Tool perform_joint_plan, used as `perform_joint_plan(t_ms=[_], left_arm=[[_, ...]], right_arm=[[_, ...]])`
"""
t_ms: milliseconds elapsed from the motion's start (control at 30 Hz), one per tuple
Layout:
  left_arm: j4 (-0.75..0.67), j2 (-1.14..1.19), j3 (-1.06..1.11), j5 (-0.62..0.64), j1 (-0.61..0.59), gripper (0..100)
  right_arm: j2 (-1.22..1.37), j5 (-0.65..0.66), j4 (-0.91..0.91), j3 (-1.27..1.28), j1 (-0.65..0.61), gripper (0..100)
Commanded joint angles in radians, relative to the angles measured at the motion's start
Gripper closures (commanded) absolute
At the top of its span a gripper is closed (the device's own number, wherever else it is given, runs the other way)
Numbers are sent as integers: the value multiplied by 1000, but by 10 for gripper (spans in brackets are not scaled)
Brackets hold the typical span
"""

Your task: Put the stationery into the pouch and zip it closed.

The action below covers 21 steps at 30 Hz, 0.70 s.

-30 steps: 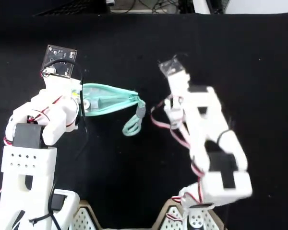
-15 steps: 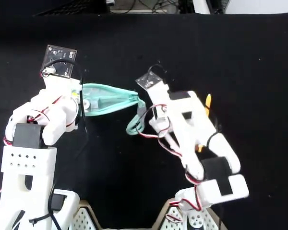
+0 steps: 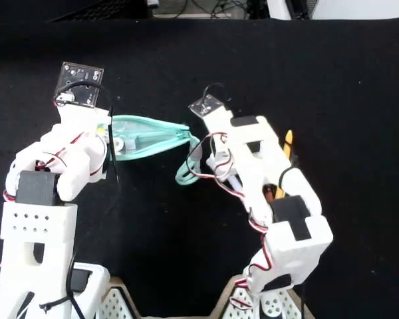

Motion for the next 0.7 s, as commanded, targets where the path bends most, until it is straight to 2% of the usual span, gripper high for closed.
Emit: perform_joint_plan(t_ms=[0,200,300,567,667], left_arm=[[-20,21,61,-9,-27,970],[-20,21,61,-9,-30,970],[-21,21,61,-9,-27,970],[-21,21,62,-11,-25,970],[-21,21,62,-11,-24,970]], right_arm=[[4,0,-29,-48,-23,982],[-24,0,-15,-33,-2,986],[-147,0,-9,18,21,986],[-825,-2,-15,278,34,986],[-1087,-58,-17,318,35,986]])
